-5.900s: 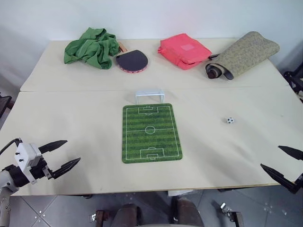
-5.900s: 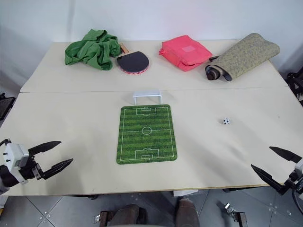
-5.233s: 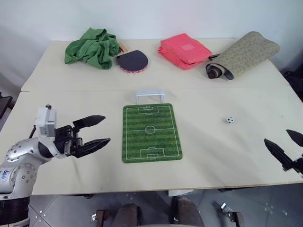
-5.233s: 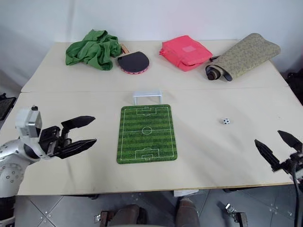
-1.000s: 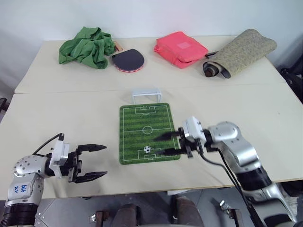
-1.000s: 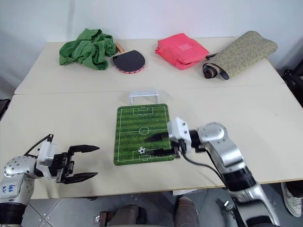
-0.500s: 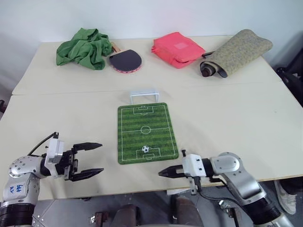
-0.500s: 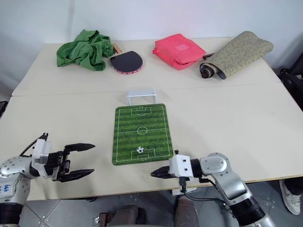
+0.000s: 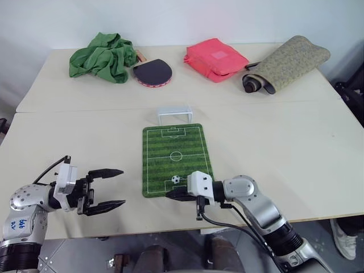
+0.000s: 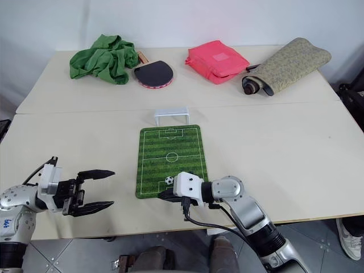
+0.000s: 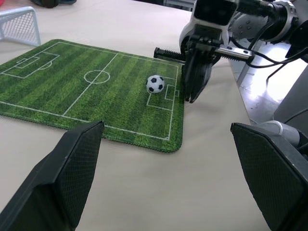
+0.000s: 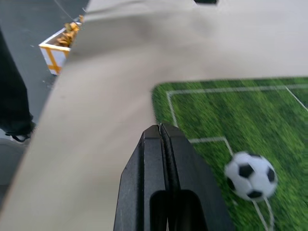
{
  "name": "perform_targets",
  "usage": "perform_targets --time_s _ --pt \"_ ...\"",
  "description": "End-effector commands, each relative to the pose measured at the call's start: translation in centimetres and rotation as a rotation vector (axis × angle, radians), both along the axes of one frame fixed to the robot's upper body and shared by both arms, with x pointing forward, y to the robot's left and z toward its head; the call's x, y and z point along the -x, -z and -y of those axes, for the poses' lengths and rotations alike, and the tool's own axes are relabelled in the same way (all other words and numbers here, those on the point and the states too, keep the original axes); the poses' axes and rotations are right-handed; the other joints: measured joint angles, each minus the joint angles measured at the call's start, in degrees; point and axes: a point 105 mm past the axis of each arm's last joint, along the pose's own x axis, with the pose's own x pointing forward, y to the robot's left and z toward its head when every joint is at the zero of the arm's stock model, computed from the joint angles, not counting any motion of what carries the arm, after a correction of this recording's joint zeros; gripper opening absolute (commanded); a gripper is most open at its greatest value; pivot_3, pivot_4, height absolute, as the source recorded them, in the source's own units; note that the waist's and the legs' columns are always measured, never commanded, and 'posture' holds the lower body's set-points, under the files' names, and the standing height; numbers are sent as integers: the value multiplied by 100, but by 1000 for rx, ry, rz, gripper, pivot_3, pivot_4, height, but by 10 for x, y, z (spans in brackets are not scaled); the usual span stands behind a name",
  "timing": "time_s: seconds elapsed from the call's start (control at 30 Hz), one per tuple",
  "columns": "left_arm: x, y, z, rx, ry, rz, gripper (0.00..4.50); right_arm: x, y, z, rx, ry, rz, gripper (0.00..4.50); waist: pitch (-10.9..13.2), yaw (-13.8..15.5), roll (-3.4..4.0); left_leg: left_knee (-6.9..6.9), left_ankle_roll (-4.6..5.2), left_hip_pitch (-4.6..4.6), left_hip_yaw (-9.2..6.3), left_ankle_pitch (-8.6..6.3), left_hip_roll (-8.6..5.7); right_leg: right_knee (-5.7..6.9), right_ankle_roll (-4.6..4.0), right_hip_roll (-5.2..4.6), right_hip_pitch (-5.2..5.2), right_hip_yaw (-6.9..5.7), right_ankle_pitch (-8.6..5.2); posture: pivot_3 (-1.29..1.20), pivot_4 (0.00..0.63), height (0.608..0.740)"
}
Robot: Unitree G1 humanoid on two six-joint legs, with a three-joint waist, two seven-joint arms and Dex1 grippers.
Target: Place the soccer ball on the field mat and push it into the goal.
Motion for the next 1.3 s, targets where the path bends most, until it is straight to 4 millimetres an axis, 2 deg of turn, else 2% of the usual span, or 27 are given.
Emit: perform_targets --time_s 0.03,0.13,0.3,0.4,0.5,0.57,0.67,0.8,0.87,0.97,1.07,1.17,1.2,1.3 --pt "-1 -10 0 3 -1 44 4500 -6 -6 -3 -19 23 18 53 0 -2 0 0 -1 0 0 0 1 0 0 1 -1 0 0 0 150 740" --pt "-2 -10 1 8 -16 49 4500 -17 -9 -2 -16 52 38 53 0 -7 0 0 -1 0 1 0 2 0 -1 2 -2 1 0 0 150 740" --pt "-13 -16 0 72 -140 85 4500 -60 -26 5 -36 187 119 53 0 -11 0 1 -1 1 3 0 3 1 -1 3 -2 4 0 0 150 740" --pt "-19 -18 -4 137 -266 94 4500 -97 -54 17 -61 314 230 53 0 -19 1 0 -1 0 1 0 4 2 -1 3 -3 2 0 0 150 740" --pt "-22 -16 -5 156 -331 90 4500 -115 -71 22 -105 391 259 53 0 -37 1 -1 -2 0 1 0 5 2 -1 3 -5 3 0 0 150 740" --pt "-27 -16 -6 170 -407 109 4500 -110 -73 20 -124 368 248 53 0 -33 1 -5 -3 0 -1 1 8 2 -2 4 -5 -1 -1 0 150 740" --pt "-39 -19 -14 185 -559 147 4500 -87 -65 19 -134 305 219 53 -1 -8 -1 -8 -4 -1 -4 0 9 0 -2 6 -4 -4 -1 0 150 740" --pt "-34 -19 -11 167 -523 157 4500 -51 -61 40 -192 210 200 53 -1 9 -1 -8 -4 -7 -4 -1 5 -7 -1 6 -4 -5 -1 0 150 740" --pt "-32 -20 -13 169 -523 172 4500 -36 -60 63 -207 188 196 53 -1 15 -2 -7 -3 -8 -2 -1 4 -12 -1 6 -3 -4 -1 0 150 740" --pt "-30 -21 -19 122 -509 196 4500 -16 -59 116 -199 221 193 53 0 51 -3 -7 -4 -7 -2 -1 6 -18 -1 6 1 -6 -1 0 150 740" --pt "-31 -20 -28 77 -524 217 4500 -8 -62 159 -196 330 157 53 1 71 -4 -7 -4 -3 3 -2 7 -17 -1 8 2 -3 -1 0 150 740" --pt "-31 -18 -35 29 -529 235 4500 -3 -66 205 -174 470 157 627 0 52 -4 -7 -4 7 16 -3 10 -13 -3 10 4 7 1 0 150 740" --pt "-32 -17 -39 0 -554 247 4500 -1 -67 220 -157 521 178 987 1 52 -4 -7 -3 7 17 -3 10 -12 -4 10 4 9 1 0 150 740" --pt "-32 -15 -45 -27 -583 259 4500 7 -70 241 -128 584 201 2013 1 64 -5 -7 -2 7 18 -3 11 -14 -4 10 4 10 1 0 150 740"
